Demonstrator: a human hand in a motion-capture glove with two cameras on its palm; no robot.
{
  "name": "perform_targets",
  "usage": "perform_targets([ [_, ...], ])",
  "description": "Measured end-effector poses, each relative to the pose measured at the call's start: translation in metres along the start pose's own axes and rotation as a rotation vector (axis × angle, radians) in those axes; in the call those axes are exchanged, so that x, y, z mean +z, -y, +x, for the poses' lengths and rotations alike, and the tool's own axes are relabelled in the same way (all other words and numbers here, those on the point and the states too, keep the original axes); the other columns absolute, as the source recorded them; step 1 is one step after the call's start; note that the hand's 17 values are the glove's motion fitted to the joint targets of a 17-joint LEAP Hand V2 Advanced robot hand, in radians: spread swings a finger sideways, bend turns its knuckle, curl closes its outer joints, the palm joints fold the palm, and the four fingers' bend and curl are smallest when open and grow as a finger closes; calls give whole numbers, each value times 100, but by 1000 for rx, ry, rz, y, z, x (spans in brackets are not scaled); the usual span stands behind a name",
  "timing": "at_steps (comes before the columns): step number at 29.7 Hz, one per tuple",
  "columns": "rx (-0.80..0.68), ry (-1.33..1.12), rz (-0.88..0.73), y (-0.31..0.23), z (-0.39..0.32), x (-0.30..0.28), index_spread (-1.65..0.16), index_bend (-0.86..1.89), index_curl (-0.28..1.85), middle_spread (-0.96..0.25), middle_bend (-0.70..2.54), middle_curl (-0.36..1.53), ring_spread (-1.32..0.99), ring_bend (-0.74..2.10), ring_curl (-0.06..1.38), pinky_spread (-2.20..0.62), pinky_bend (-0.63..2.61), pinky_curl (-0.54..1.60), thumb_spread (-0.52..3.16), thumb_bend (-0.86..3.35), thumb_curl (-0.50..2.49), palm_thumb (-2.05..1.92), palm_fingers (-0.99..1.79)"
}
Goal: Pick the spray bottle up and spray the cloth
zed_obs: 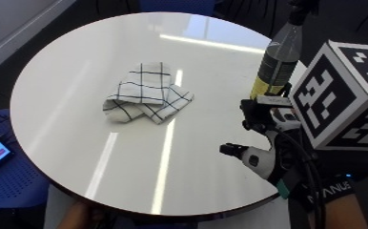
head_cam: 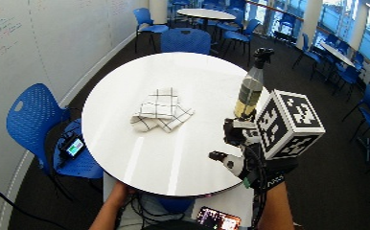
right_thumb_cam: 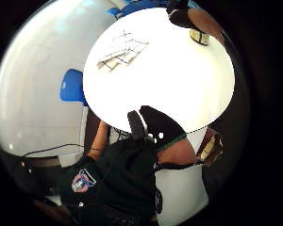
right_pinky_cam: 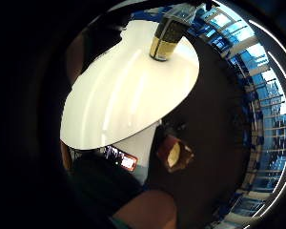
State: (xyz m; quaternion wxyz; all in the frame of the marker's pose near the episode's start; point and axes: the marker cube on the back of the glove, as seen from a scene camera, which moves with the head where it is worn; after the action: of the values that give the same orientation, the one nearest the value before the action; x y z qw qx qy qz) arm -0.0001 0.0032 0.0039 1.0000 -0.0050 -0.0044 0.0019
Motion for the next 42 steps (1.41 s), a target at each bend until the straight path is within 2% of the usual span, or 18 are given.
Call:
perform_targets([
  [6,1,10,-2,-1,1,5,-33,31,18,-1,23,12,1,26,12,16,29,14,69,21,12,41,53],
  [14,-7,36,24,2,-5,4,-39,28,24,0,21,18,2,25,16,20,26,19,91,17,16,46,55],
  [28,4,51,114,21,-7,1,-41,23,30,0,18,23,1,25,21,22,20,24,105,10,23,53,60],
  [42,92,147,229,74,6,-4,-41,18,32,-1,17,26,-2,27,26,21,19,27,110,2,27,57,66],
])
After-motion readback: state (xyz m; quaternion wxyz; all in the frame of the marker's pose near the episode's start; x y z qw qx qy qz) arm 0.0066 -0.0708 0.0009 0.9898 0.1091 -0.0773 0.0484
